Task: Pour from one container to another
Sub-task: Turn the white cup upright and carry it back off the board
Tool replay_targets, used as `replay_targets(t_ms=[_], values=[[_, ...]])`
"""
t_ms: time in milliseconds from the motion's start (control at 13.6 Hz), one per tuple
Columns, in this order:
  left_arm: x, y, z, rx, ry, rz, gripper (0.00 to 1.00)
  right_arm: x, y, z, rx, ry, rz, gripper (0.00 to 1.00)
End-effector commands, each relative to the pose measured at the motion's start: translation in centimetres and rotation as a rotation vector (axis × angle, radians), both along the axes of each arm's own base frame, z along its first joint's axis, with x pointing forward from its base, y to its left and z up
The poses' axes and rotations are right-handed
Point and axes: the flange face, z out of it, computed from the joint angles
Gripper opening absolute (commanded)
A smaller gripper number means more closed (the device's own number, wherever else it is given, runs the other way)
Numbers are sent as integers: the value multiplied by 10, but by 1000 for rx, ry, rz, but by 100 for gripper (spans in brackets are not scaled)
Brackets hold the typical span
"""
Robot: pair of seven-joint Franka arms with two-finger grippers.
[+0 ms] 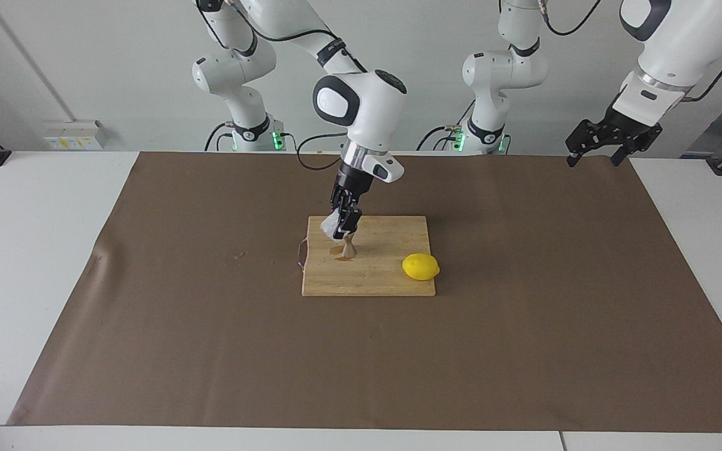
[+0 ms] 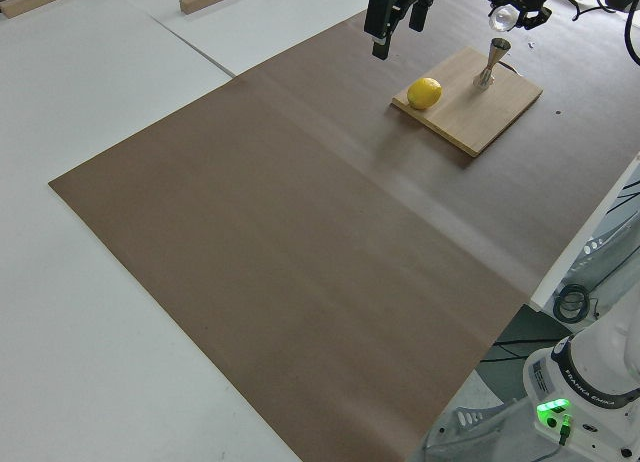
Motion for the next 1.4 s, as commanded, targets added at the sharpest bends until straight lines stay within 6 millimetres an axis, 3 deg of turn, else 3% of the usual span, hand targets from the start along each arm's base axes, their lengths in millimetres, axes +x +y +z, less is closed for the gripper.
replay_targets(t_ms=[0,369,738,1180,1328], values=[[-6,2,4,17,4,-2,100,2,-2,11,51,29,-29,0],[-6,2,4,17,4,-2,100,26,-45,16,109,104,-59,0],[-6,2,4,17,4,-2,100,45,-89,7,186,217,-69,0],[-6,2,4,17,4,-2,100,61,-175,-19,352,377,-90,0],[-6,2,4,17,4,-2,100,64,-215,-30,390,393,-119,0]])
